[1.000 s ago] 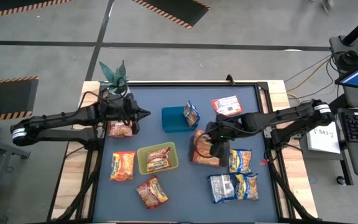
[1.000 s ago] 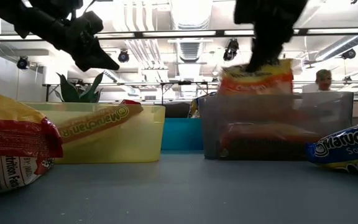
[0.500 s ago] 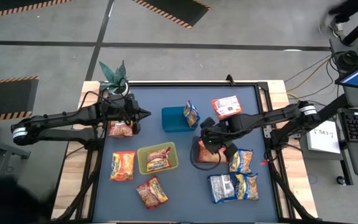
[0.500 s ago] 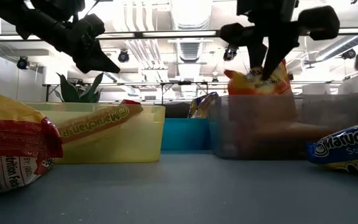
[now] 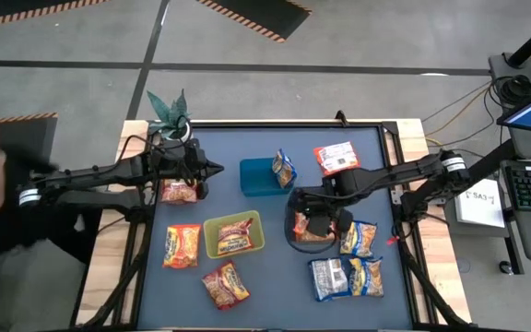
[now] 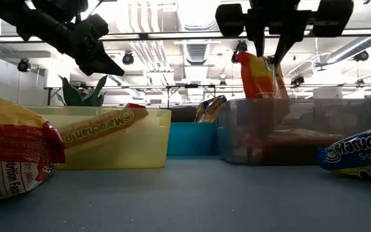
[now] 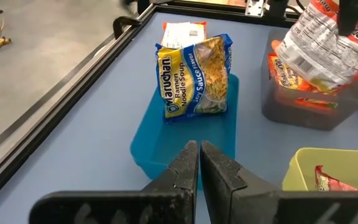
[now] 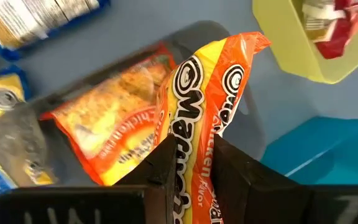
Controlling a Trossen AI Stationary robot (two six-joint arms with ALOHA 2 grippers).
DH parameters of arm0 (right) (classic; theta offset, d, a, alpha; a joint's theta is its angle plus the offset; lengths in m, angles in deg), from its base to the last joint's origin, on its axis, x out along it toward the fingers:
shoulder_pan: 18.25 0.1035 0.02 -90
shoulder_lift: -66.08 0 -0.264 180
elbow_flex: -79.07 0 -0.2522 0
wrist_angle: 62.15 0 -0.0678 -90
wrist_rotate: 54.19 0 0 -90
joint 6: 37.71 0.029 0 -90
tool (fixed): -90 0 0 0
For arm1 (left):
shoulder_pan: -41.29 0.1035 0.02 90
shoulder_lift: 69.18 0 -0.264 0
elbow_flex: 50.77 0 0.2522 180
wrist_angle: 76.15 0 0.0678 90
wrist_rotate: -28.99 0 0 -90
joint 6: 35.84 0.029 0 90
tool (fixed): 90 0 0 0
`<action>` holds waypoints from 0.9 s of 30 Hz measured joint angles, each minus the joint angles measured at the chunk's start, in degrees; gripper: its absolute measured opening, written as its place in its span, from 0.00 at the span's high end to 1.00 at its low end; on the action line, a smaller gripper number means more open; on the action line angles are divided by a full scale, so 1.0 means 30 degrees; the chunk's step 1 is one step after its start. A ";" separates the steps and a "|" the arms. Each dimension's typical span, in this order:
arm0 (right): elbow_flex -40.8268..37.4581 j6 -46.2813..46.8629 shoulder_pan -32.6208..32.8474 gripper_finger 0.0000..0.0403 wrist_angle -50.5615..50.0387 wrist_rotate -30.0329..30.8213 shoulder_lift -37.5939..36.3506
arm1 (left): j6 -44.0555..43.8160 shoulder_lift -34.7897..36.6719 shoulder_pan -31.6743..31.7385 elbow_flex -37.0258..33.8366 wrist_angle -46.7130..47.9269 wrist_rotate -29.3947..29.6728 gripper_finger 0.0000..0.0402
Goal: Sort Maruchan noodles
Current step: Put the orange noodle pack into the black bin
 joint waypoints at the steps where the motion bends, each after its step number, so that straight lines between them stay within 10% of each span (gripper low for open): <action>1: 0.0000 -0.0455 -0.0007 0.82 0.0136 0.0021 0.0004 | 0.0034 0.0000 0.0000 0.0000 0.0000 0.0000 1.00; 27: 0.0036 -0.6135 -0.0006 0.82 0.3688 -0.0070 0.2565 | 0.0037 0.0000 -0.0007 0.0000 -0.0970 0.0007 1.00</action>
